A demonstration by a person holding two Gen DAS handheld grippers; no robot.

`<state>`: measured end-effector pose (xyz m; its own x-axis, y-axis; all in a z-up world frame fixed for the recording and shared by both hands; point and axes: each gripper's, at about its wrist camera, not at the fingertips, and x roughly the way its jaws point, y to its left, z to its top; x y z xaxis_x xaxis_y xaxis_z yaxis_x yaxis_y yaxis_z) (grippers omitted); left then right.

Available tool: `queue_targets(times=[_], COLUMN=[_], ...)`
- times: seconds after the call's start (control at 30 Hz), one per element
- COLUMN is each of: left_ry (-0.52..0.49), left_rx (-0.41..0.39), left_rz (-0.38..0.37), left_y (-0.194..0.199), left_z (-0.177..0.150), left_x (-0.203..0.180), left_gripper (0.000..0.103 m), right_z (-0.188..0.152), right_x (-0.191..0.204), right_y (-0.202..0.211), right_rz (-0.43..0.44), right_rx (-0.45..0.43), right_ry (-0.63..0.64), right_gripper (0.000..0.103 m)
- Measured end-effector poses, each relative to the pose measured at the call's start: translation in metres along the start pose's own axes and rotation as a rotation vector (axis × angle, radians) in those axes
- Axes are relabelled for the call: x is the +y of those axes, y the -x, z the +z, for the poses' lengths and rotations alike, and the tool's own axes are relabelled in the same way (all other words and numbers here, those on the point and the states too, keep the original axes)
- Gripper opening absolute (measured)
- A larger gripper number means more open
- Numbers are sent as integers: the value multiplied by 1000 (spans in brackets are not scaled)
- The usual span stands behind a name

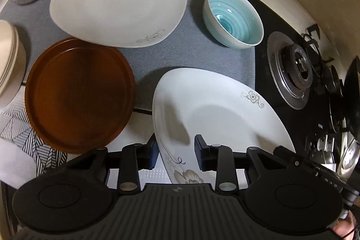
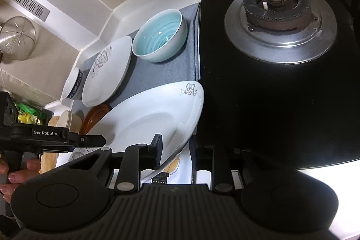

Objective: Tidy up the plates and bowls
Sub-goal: 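Lift the white plate with the right gripper toward the other floral plate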

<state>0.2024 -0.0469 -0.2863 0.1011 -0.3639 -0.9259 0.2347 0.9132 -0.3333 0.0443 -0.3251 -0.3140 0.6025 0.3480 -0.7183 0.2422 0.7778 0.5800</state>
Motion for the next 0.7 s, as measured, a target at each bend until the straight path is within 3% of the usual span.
queue_targets(times=[0.2, 0.4, 0.53, 0.7], left_ry=[31, 124, 129, 115], left_rx=[-49, -93, -126, -110], left_rz=[-1, -7, -2, -65], left_y=[17, 37, 45, 52], left_z=[-10, -22, -14, 6], left_x=[-6, 10, 21, 47], left_gripper=[35, 35, 35, 35], right_z=[5, 16, 23, 38], right_x=[5, 23, 41, 72], right_y=[9, 11, 6, 3], right_rz=[23, 53, 61, 40], right_rx=[13, 56, 52, -8], right_ry=[41, 116, 128, 145], right_gripper=[30, 30, 31, 31])
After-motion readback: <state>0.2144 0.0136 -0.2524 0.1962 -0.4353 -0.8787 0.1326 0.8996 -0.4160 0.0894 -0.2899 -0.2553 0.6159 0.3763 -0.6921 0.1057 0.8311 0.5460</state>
